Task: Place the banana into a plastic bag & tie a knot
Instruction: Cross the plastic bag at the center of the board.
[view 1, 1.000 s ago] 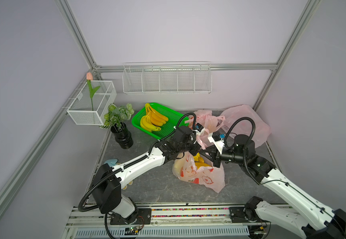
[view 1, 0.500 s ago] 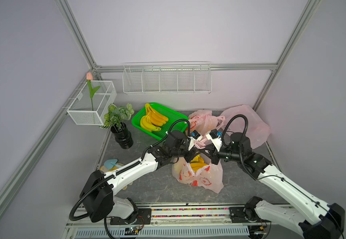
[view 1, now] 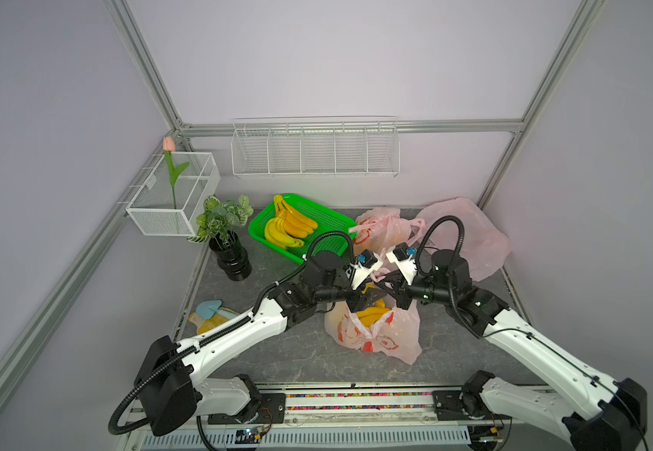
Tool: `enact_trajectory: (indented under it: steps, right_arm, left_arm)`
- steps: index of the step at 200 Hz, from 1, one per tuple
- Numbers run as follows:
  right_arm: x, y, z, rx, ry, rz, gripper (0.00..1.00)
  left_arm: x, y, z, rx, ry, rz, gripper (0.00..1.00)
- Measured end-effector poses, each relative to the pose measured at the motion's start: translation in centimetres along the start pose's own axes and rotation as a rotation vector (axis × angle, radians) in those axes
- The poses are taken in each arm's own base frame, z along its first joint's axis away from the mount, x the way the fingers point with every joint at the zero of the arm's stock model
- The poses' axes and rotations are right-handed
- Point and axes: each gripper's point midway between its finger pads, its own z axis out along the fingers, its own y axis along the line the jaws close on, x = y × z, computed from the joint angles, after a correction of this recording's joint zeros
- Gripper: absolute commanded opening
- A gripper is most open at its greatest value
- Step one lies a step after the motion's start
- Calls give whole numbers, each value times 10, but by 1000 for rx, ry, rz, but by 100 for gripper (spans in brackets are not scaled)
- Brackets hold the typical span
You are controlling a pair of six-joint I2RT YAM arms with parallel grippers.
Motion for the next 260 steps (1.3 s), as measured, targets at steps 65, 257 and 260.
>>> enact_trajectory:
  steps: [65, 257, 260]
  right_arm:
    - [3, -1, 2, 26, 12, -18, 9]
    - [19, 6, 6, 66, 42, -116, 10]
    - [19, 7, 6, 63, 41, -117, 10]
  left_arm:
    - [-13, 5, -7, -48, -44, -7, 30]
    - [-13, 17, -14, -83, -43, -66, 28]
    - [-13, 17, -14, -83, -44, -66, 29]
